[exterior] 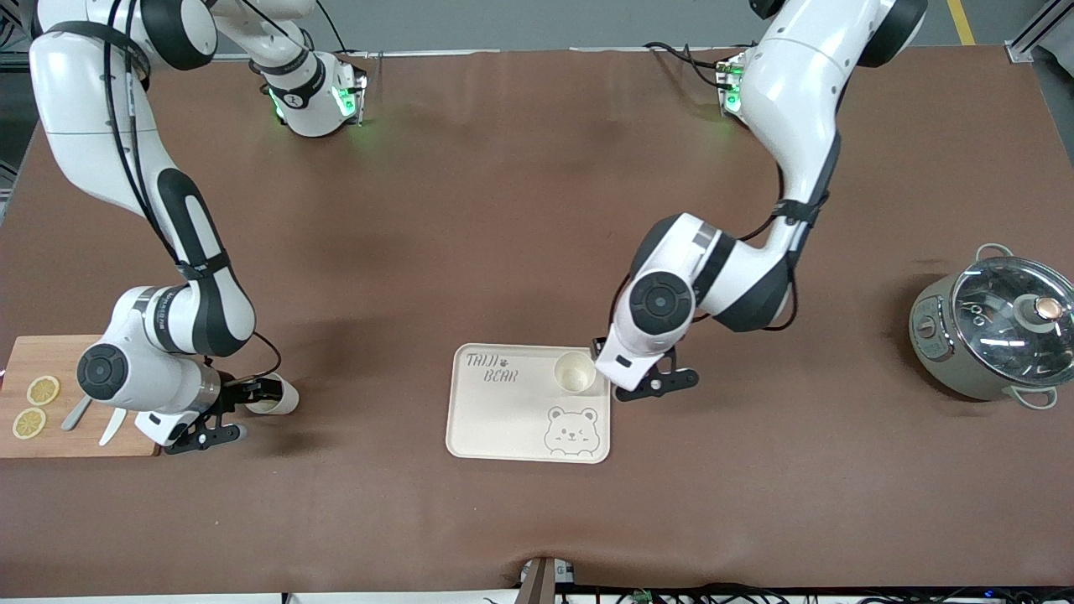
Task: Place white IKEA cup upright on tray with both arms
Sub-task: 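Withdraw the left gripper while the right gripper grasps the second cup, then carry the second cup with the right gripper to the tray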
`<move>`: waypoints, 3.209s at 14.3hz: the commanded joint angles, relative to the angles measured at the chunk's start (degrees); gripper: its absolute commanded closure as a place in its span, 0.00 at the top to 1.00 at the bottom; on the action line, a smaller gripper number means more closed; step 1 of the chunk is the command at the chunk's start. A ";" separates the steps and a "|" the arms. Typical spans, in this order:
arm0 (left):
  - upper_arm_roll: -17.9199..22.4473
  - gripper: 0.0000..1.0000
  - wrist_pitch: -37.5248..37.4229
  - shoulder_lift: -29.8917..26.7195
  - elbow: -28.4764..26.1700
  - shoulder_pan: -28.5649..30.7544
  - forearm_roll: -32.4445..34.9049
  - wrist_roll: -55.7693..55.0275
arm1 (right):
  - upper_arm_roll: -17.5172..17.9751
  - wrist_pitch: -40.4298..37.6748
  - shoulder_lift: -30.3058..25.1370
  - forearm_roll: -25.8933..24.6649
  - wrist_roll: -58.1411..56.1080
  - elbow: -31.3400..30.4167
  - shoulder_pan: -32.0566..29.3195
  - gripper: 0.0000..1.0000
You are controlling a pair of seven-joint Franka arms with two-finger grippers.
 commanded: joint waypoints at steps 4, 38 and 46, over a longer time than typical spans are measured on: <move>0.47 1.00 -5.94 -6.47 0.09 6.44 0.30 10.86 | 0.50 -0.43 -0.34 0.84 -0.90 -0.03 -0.01 0.56; 3.55 1.00 -11.57 -40.06 -13.81 25.79 -5.24 46.13 | 1.11 -14.50 -5.53 7.53 42.05 9.90 18.69 0.00; 3.46 1.00 -15.00 -37.95 -9.40 25.17 -5.41 41.73 | 0.94 -7.13 -1.75 7.26 56.92 12.36 27.49 0.00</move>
